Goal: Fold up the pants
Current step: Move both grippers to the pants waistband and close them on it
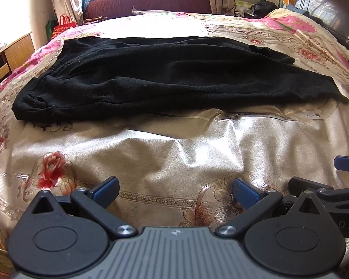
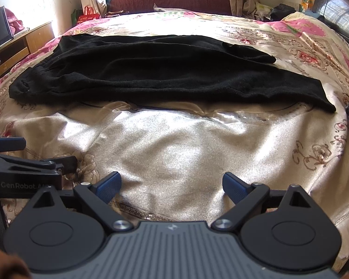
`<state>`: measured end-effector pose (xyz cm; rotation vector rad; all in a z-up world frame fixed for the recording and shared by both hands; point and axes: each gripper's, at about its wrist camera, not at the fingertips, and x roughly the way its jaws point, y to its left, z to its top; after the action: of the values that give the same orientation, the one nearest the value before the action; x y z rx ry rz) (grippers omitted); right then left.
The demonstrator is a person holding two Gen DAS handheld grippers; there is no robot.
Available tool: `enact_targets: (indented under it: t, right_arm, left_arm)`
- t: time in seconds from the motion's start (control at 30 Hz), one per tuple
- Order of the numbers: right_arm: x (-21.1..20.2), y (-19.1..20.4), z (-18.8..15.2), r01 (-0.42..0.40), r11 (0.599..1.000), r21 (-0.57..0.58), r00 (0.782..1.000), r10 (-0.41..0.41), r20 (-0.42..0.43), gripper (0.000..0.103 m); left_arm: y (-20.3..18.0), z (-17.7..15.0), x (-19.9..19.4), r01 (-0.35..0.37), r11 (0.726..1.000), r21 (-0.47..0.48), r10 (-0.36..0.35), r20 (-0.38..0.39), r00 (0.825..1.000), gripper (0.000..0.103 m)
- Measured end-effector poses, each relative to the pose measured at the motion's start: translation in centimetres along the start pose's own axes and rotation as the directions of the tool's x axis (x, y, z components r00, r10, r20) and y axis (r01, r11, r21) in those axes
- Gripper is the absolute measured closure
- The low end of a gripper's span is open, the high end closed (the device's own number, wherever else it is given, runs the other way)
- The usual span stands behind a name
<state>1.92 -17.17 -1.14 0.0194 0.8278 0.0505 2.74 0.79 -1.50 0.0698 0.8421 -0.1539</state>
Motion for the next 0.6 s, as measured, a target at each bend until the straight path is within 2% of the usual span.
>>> enact_targets:
  t: [0.1, 0.3, 0.6]
  right_arm:
    - [0.1, 0.2, 0.5, -0.008, 1.000, -0.013, 1.000, 0.008, 0.001, 0.010]
    - [1.1, 0.9, 2.5, -0.030, 0.998, -0.049, 1.000, 0.031, 0.003, 0.010]
    - [3.7, 2.1, 5.5, -0.062, 0.993, -0.099, 0.998, 0.062, -0.006, 0.013]
  left_arm:
    - [0.6, 0.4, 0.3, 0.017, 0.999, -0.031, -0.017, -0.008, 1.000, 0.000]
    - [1.3, 1.9, 0.8, -0.003, 1.000, -0.006, 0.003, 0.015, 1.000, 0.000]
    - [3.2, 4.1, 2.8, -0.016, 0.999, -0.028, 0.017, 0.011, 1.000, 0.000]
